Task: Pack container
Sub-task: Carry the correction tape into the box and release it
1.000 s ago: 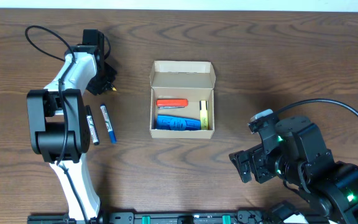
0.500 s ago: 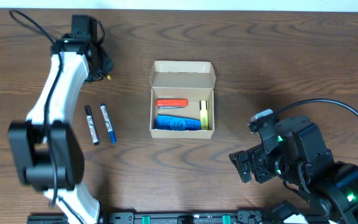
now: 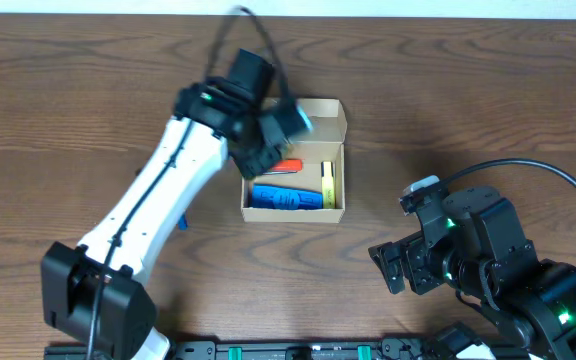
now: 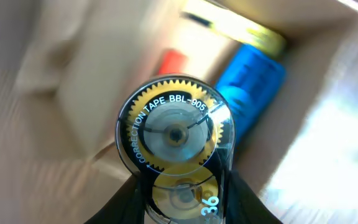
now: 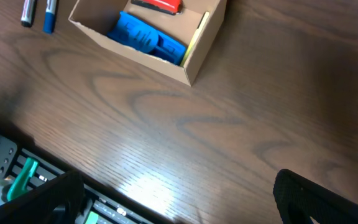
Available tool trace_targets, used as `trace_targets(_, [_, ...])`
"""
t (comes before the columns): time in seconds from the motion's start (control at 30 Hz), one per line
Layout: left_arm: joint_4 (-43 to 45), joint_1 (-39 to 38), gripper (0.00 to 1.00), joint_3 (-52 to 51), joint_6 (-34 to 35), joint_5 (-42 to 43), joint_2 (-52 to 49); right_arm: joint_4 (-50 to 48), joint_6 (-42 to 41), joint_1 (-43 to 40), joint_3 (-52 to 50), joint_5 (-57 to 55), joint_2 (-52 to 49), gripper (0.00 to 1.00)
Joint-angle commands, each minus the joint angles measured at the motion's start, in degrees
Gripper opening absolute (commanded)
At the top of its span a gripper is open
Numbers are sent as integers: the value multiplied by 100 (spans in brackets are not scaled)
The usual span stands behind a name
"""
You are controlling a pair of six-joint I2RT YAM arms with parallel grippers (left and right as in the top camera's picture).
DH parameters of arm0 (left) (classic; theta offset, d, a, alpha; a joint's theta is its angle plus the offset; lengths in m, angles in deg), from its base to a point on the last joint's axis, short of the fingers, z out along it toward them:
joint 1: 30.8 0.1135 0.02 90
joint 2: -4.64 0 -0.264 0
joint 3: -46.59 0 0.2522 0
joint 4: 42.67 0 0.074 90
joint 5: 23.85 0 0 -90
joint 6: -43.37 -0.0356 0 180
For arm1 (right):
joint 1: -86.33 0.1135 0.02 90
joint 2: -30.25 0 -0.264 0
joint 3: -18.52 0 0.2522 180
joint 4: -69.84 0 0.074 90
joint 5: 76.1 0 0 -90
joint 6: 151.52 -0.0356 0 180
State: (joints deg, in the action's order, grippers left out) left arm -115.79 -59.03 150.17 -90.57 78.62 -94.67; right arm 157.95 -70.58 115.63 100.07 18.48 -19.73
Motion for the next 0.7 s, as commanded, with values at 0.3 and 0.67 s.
trace_targets(0.3, [-20,-275,5,33,-2251,33,-393,4,55,-39,-7,37,9,99])
trace_targets(0.67, [205,-275,6,33,-2225,-238,-1200,4,55,-39,-7,37,9,99])
